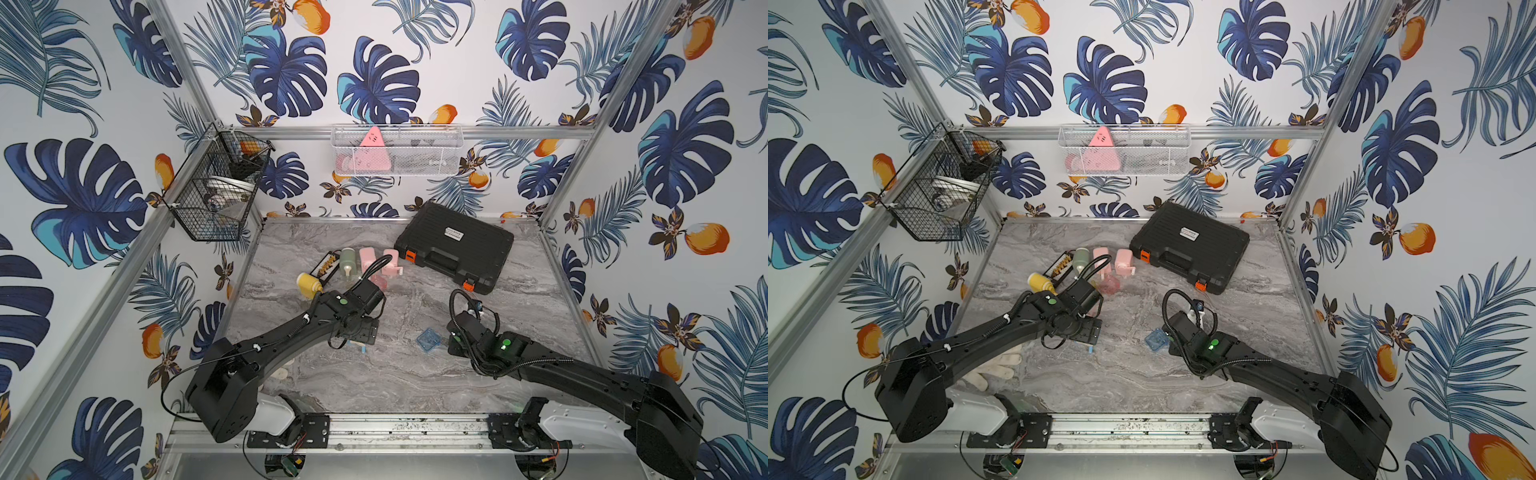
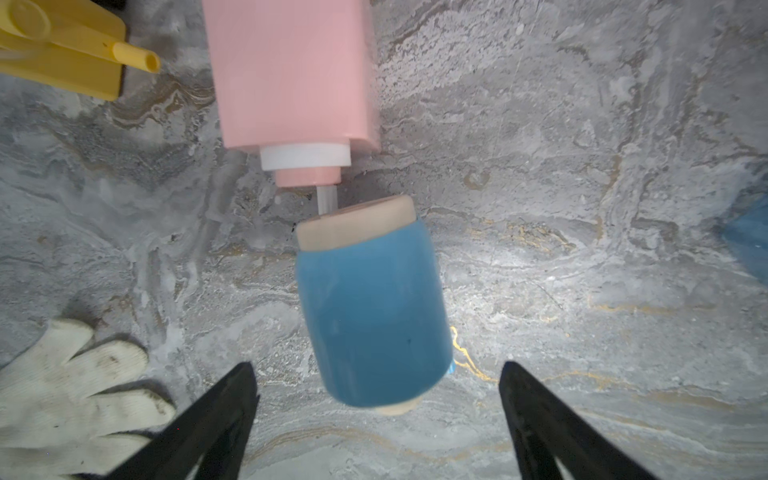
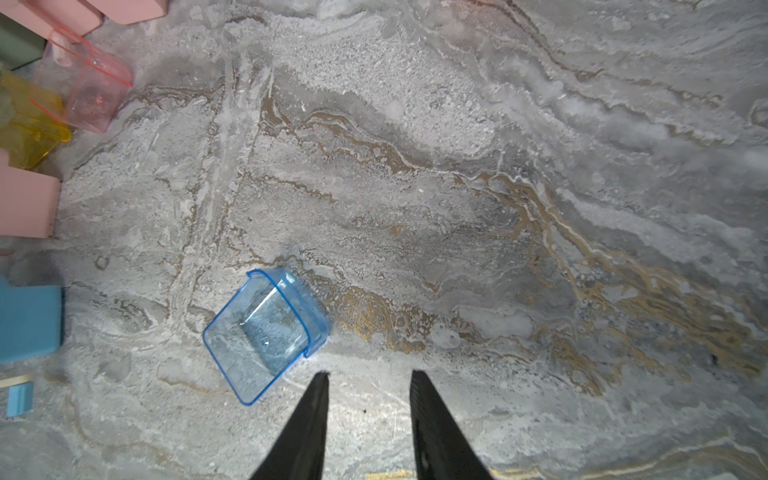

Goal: Put the tray back into the pencil sharpener
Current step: Pick up the pencil sharpener from the center of the board.

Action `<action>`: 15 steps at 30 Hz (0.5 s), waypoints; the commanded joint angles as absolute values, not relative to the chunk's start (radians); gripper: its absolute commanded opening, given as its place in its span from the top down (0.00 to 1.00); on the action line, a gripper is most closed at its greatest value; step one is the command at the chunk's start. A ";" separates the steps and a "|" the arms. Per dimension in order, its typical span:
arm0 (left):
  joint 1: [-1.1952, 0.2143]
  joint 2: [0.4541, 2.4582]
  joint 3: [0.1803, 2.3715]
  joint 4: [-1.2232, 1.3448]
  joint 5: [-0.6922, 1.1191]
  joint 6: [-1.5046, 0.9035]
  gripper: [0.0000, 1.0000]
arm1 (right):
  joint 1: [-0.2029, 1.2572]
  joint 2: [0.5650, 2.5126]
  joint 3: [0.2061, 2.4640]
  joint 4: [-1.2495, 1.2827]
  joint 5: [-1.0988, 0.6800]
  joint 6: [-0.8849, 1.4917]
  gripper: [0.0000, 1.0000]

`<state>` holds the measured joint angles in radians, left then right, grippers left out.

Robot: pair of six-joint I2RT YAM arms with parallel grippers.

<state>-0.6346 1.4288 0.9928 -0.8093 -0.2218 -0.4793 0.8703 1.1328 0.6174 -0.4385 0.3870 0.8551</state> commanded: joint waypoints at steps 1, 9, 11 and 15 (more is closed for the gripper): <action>-0.630 1.449 0.987 -0.777 -0.214 -0.497 0.06 | 0.871 1.119 0.611 -0.445 0.389 0.859 0.64; -0.564 1.456 0.938 -0.708 -0.129 -0.483 0.15 | 0.870 1.112 0.616 -0.438 0.376 0.846 0.64; -0.555 1.457 0.931 -0.693 -0.114 -0.480 0.18 | 0.871 1.101 0.618 -0.431 0.366 0.840 0.64; -0.536 1.466 0.922 -0.674 -0.099 -0.479 0.22 | 0.871 1.100 0.627 -0.431 0.361 0.831 0.64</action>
